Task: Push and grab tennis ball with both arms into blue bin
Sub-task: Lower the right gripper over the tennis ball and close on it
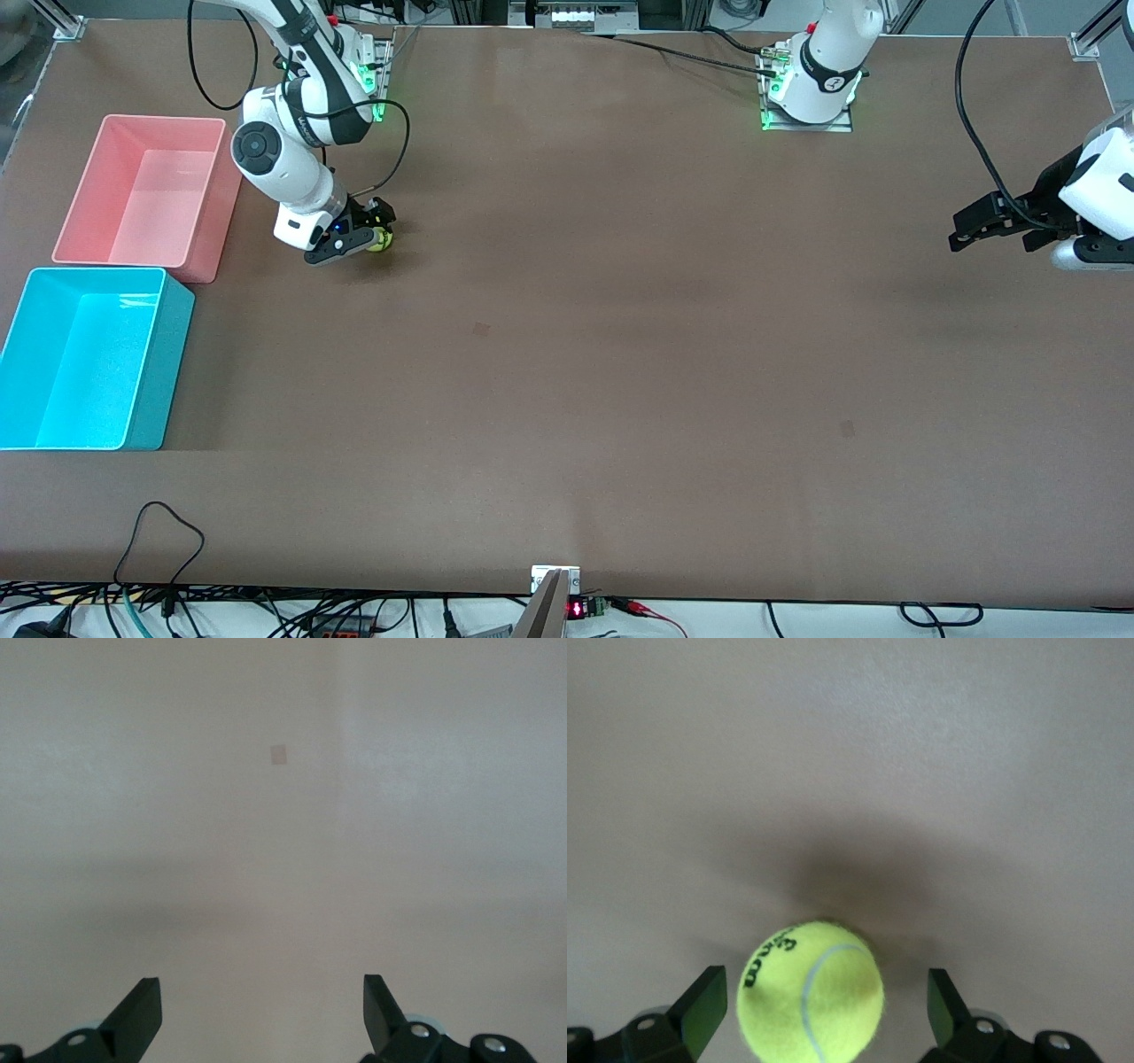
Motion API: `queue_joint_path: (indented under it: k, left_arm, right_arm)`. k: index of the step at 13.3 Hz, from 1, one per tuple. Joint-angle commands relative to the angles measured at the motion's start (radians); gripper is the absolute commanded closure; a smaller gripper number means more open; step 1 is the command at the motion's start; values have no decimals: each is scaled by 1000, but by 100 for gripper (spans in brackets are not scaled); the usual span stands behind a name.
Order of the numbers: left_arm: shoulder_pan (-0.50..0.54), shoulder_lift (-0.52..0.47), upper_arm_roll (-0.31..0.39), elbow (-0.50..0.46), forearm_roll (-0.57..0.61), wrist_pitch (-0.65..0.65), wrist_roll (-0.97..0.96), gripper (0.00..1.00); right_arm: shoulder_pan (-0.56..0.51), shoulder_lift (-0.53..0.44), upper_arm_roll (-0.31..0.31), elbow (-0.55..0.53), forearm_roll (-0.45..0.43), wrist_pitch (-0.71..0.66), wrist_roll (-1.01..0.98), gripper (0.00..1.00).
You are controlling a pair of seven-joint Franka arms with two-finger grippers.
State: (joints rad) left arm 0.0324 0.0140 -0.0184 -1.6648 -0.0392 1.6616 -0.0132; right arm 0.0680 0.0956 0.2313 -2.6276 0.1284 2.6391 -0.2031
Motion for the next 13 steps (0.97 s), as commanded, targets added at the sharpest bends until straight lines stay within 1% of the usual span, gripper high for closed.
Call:
queue_joint_path:
  k: [1, 4, 8, 10, 13]
  left_arm:
    - [7, 9, -5, 26, -18, -23, 2, 0]
    - [7, 9, -5, 26, -18, -23, 2, 0]
    - [9, 11, -3, 23, -18, -23, 4, 0]
    - [9, 11, -3, 25, -18, -22, 4, 0]
    - [9, 11, -3, 25, -18, -22, 4, 0]
  right_arm:
    - [-11, 6, 6, 8, -10, -39, -12, 0]
    - [-10, 25, 8, 8, -10, -56, -3, 0]
    - [-4, 52, 8, 12, -9, -14, -1, 0]
    - [0, 73, 8, 12, -9, 27, -1, 0]
    - [0, 81, 8, 12, -9, 36, -2, 0]
